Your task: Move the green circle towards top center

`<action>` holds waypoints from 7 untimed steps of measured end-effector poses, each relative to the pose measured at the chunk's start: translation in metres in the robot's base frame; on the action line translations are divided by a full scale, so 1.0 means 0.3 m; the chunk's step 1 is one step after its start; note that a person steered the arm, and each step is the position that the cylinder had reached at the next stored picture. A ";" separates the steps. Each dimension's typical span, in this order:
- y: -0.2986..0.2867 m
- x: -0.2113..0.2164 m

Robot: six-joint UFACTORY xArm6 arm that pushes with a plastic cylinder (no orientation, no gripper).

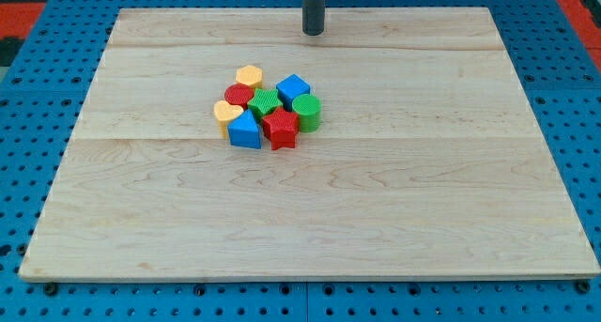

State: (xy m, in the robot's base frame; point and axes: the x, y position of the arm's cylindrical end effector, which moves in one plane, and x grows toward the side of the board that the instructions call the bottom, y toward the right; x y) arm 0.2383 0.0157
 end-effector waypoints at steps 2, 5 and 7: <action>0.003 0.000; 0.001 0.040; 0.207 0.511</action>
State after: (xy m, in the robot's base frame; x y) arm 0.3915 0.0777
